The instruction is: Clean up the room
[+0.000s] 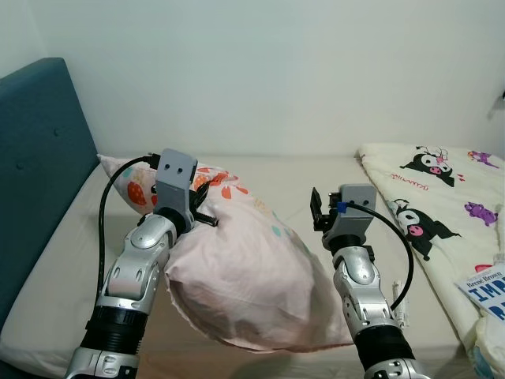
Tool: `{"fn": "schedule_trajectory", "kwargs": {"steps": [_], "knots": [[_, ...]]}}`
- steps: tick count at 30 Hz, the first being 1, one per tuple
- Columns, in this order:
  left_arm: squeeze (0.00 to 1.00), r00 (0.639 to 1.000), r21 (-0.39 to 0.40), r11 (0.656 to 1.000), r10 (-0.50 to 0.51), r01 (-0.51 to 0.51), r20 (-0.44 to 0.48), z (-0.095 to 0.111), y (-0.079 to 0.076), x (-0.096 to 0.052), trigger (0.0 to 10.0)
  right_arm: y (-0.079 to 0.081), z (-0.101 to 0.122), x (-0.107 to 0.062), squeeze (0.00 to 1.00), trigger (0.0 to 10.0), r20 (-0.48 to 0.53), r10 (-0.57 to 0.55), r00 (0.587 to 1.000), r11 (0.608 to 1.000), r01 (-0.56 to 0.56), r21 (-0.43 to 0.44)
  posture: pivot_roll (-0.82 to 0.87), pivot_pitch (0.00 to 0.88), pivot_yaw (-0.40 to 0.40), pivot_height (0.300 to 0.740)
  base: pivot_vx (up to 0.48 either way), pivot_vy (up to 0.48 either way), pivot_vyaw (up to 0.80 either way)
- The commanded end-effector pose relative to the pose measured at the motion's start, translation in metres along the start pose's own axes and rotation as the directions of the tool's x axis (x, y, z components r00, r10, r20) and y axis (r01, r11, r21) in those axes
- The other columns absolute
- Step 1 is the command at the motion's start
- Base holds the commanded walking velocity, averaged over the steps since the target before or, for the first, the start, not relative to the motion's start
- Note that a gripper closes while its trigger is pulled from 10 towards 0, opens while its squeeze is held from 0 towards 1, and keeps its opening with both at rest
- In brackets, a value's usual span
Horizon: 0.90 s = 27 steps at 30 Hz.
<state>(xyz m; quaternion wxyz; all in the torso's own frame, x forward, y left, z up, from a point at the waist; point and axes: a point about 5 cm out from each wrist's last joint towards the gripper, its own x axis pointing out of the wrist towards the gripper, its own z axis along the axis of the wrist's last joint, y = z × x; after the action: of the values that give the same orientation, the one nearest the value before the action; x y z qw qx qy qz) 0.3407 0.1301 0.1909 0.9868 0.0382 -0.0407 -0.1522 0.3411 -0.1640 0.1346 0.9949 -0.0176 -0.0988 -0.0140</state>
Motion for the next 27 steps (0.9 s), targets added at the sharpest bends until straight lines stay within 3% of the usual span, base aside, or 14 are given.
{"fn": "schedule_trajectory", "kwargs": {"steps": [1,27], "knots": [[0.00,0.992,0.045,0.999,-0.006,0.000,0.128,0.0265,0.0032,0.0039,10.0,0.0020,-0.0048,-0.0021,0.00,10.0,-0.015,-0.003,1.000,1.000,0.003,0.017,0.03,0.000,-0.052,0.740,0.000,0.420,0.00],[0.00,0.991,0.060,0.998,-0.008,0.000,0.134,0.0293,0.0080,0.0029,10.0,0.0063,-0.0051,-0.0002,0.00,10.0,-0.014,0.004,1.000,1.000,-0.004,0.031,0.05,0.000,-0.057,0.740,0.000,0.475,0.00]]}}
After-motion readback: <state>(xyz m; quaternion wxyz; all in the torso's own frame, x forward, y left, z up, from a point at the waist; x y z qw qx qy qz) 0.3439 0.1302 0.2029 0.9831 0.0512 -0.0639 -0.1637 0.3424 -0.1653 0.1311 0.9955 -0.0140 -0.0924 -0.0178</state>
